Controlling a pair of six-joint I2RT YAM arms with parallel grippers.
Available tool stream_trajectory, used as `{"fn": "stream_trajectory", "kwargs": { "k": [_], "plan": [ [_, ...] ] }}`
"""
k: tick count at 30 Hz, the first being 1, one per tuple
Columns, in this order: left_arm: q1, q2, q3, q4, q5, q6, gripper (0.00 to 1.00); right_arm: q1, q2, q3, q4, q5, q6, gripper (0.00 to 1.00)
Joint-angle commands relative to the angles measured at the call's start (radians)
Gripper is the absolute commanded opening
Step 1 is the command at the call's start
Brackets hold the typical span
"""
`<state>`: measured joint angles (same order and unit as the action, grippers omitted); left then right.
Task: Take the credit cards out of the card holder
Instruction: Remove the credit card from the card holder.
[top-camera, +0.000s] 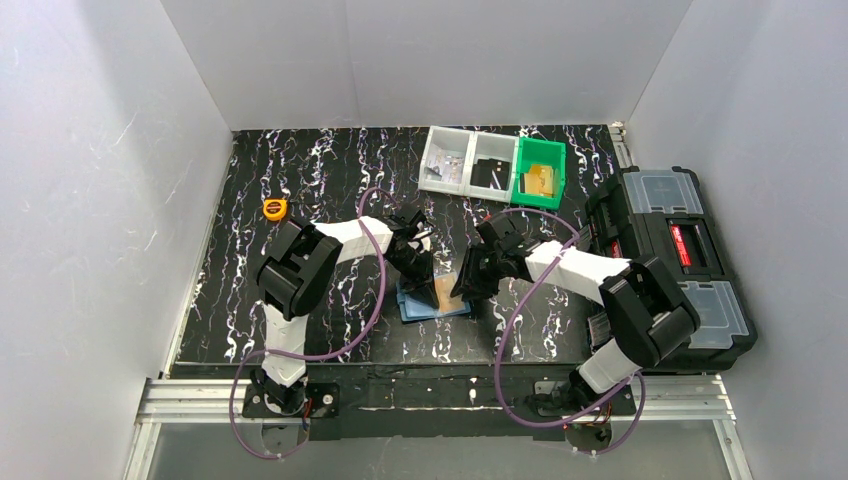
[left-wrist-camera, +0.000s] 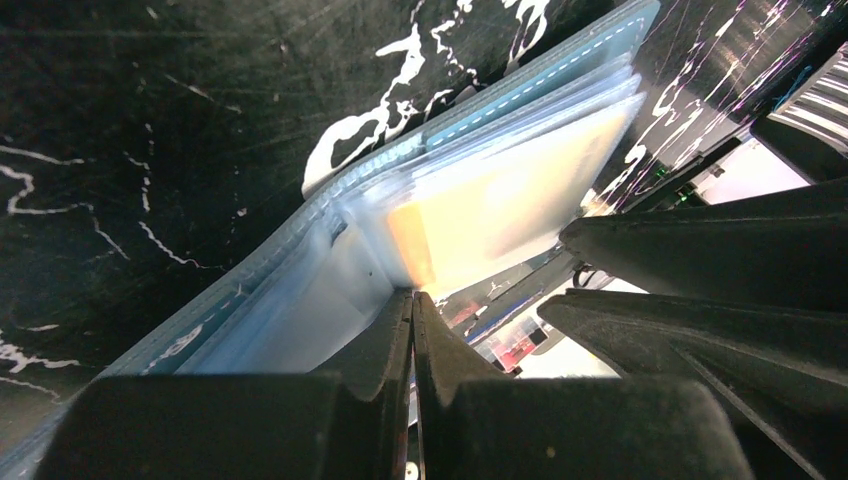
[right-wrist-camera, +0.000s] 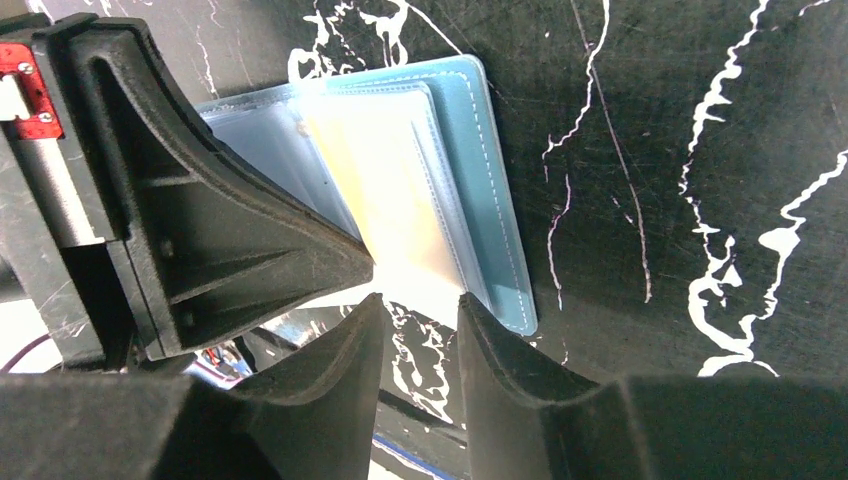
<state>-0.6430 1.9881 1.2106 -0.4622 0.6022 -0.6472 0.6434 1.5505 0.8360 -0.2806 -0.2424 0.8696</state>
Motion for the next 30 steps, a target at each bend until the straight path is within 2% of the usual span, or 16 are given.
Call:
{"fn": "stream_trajectory", "kwargs": {
  "k": [1,30],
  "plan": [
    [-0.008,0.042,-0.023,-0.086,-0.168,0.043,0.00,-0.002,0.016,0.005,0.023,-0.009,0.006,0.40],
    [-0.009,0.049,-0.016,-0.093,-0.168,0.043,0.00,-0.002,0.014,-0.029,0.024,0.015,0.011,0.41]
  ]
}}
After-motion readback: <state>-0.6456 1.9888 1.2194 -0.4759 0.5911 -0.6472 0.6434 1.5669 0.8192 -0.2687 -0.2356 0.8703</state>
